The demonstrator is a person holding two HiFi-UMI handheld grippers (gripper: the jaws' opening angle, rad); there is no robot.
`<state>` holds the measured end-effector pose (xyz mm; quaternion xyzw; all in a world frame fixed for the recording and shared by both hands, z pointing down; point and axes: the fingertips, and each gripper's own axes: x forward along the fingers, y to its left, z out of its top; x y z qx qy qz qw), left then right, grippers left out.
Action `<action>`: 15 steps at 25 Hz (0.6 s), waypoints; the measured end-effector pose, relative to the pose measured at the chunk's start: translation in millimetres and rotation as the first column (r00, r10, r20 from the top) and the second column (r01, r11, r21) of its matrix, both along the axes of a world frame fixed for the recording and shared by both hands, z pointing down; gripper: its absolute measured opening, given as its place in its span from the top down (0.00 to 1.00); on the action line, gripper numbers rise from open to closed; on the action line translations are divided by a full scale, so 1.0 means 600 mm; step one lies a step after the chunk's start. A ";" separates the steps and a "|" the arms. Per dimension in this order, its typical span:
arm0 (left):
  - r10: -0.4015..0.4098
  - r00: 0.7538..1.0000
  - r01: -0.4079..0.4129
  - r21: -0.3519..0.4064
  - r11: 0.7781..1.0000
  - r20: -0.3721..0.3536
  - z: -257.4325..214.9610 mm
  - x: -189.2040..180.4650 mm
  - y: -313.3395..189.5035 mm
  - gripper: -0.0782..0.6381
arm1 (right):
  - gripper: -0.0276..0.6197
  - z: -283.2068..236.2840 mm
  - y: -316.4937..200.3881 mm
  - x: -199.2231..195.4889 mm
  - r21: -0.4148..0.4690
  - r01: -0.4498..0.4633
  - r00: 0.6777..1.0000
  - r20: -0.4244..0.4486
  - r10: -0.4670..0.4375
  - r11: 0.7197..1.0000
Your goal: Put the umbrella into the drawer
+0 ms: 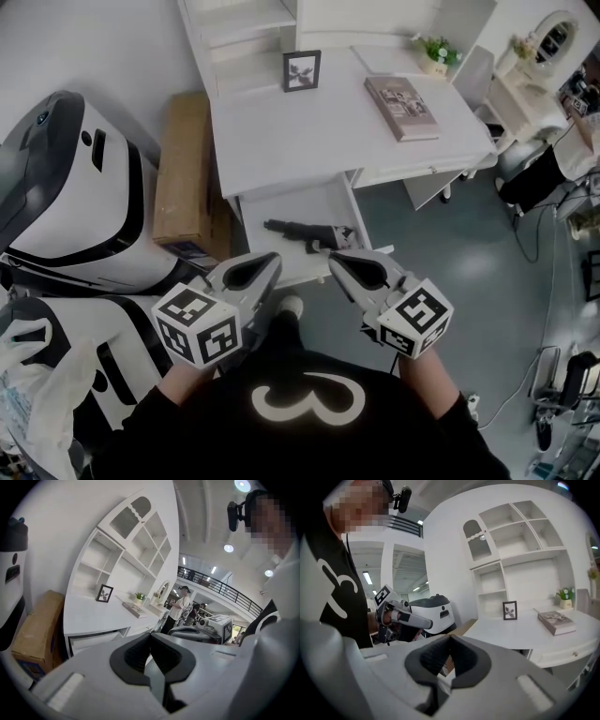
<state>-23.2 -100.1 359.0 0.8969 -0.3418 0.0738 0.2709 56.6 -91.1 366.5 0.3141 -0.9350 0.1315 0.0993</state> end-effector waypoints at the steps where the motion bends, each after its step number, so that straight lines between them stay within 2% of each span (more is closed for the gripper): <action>1: 0.004 1.000 -0.004 0.011 1.000 -0.001 -0.006 0.003 0.005 0.88 | 0.95 -0.008 0.006 0.000 0.001 0.001 1.000 0.022 -0.001 1.000; 3: 0.010 1.000 -0.010 0.028 1.000 0.000 -0.017 0.009 0.015 0.88 | 0.95 -0.021 0.017 0.000 0.003 0.008 0.999 0.049 -0.008 1.000; 15: 0.008 1.000 -0.008 0.049 0.999 -0.002 -0.036 0.009 0.052 0.88 | 0.95 -0.032 0.056 -0.009 0.020 0.021 0.999 0.026 -0.021 1.000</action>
